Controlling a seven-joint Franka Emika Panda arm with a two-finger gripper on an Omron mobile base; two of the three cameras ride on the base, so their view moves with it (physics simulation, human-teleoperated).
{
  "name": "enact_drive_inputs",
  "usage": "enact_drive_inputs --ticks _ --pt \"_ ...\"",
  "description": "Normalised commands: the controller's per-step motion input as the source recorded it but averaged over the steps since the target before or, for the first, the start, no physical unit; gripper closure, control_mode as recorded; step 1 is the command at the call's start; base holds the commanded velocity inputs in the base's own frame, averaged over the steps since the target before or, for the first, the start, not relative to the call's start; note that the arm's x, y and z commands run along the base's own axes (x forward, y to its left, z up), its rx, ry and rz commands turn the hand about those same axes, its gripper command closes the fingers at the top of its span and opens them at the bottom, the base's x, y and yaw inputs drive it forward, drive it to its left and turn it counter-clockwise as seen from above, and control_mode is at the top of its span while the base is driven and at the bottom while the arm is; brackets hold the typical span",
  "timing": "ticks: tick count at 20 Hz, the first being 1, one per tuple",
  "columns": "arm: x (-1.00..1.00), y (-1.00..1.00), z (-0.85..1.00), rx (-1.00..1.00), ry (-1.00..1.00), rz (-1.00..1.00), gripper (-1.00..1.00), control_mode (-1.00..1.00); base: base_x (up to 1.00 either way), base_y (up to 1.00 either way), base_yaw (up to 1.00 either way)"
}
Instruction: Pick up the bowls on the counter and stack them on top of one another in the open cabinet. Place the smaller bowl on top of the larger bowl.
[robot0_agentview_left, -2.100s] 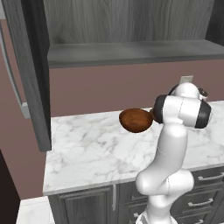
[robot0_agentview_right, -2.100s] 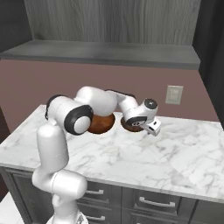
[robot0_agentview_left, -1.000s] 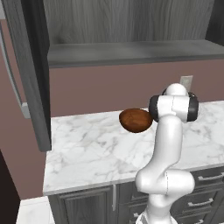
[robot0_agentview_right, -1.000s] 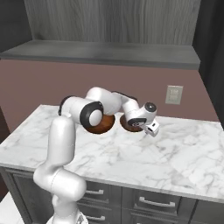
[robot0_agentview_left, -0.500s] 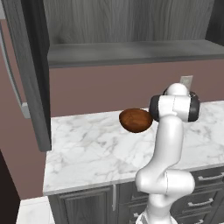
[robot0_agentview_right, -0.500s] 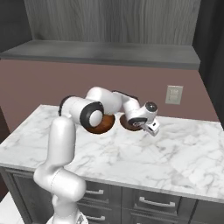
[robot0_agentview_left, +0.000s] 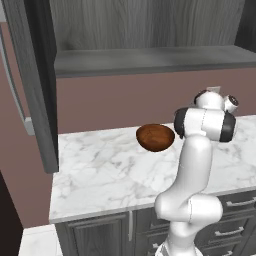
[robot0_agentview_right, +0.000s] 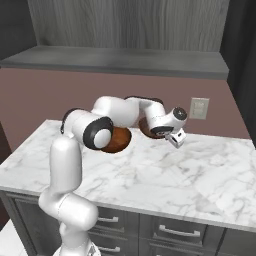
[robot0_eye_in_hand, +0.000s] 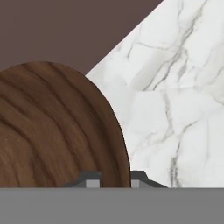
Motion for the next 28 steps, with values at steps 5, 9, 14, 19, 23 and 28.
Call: enact_drive_inputs --ticks 5,9,14,19,23,28 --pt "-0.56 -0.06 0.67 0.11 -0.06 0.0 1.0 -1.0 0.0 0.0 0.0" --pt "-0.59 0.03 0.54 0.09 -0.07 0.03 1.0 -1.0 0.0 0.0 0.0" --pt "-0.61 0.39 0.36 0.01 -0.04 0.06 1.0 -1.0 0.0 0.0 0.0" --pt "-0.46 0.69 0.17 0.0 -0.01 0.07 1.0 -1.0 0.0 0.0 0.0" --pt "-0.27 0.79 0.03 0.0 -0.01 0.07 1.0 -1.0 0.0 0.0 0.0" --pt "-0.09 0.83 0.0 -0.03 0.0 0.06 1.0 -1.0 0.0 0.0 0.0"
